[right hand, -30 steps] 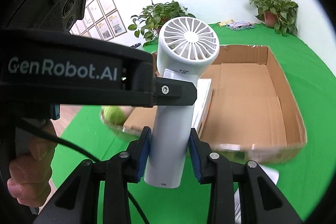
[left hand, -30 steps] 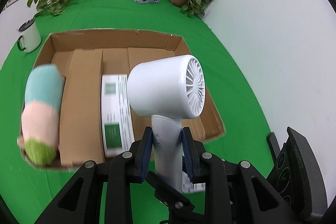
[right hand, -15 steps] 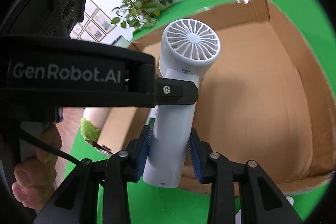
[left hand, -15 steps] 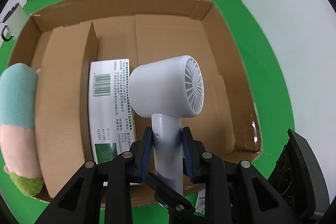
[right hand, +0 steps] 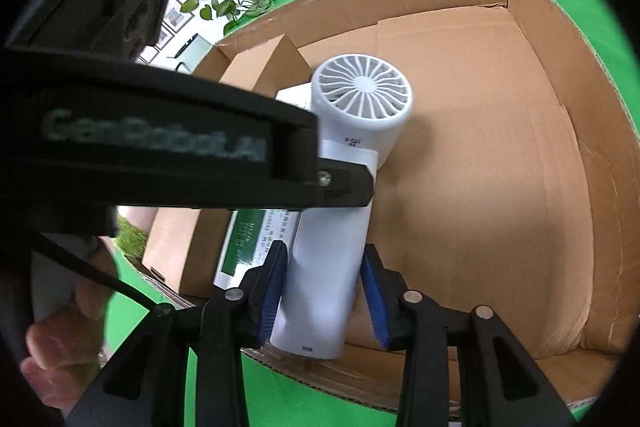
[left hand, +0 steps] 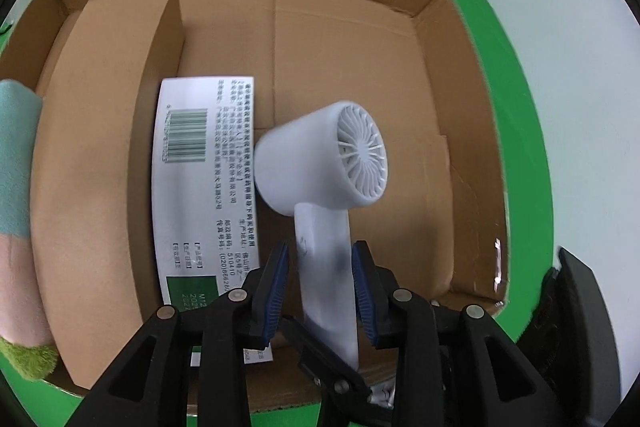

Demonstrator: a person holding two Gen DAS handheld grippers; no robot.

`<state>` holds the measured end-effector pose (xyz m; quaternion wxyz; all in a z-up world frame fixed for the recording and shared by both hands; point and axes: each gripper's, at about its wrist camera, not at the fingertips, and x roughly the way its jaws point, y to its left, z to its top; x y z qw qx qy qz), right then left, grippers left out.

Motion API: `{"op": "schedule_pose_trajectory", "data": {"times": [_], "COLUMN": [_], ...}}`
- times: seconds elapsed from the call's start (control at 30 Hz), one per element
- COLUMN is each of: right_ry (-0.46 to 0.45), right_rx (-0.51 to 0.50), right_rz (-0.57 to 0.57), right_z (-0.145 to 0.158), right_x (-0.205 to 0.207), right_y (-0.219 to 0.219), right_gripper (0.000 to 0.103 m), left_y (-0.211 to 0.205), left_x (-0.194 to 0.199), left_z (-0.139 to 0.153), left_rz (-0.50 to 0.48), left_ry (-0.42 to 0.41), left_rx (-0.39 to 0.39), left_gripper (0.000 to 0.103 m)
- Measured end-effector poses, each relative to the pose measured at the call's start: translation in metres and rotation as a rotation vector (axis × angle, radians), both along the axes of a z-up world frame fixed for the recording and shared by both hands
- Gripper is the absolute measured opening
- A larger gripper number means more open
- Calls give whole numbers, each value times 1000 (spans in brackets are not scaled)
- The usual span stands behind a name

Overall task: Organize objects
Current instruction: 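Lower the fan upright beside the boxed product and open the right gripper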

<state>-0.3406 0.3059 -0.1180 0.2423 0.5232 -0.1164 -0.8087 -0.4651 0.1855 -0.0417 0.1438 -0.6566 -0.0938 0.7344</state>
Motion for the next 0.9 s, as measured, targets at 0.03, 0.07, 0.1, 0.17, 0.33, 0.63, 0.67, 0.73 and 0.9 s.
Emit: {"op": "schedule_pose_trajectory", "data": {"times": [0.03,0.07,0.1,0.17,0.33,0.63,0.67,0.73,0.9], "right_ry": [8,19,23,32,29,-13,-17,-9,-40], "right_rx": [6,6,5,11,22,78,83,103,98], "right_rz": [-1,-4,-9,-22,-63,-71,-74,-82,-111], "right_z": [0,1,2,3,-2,-6,-7,-4,-3], "right_x": [1,2,2,3,-8,-6,-10,-6,-11], "right_y": [0,2,3,6,19,-7,-11,-14,-16], "right_gripper": [40,40,40,40,40,35,31,31,31], "left_y": [-1,-3,-6,-13,-41,-106,-113,-121,-134], "left_x": [3,5,8,16,39,68,73,74,85], "left_z": [5,10,16,30,65,77,75,70,61], "left_rz": [-11,-15,-18,-29,-32,59,62,65,68], "left_ry": [13,23,39,79,210,305,308,307,332], "left_rx": [8,19,29,32,37,17,10,6,-5], "left_gripper": [35,37,38,38,38,45,45,45,45]}}
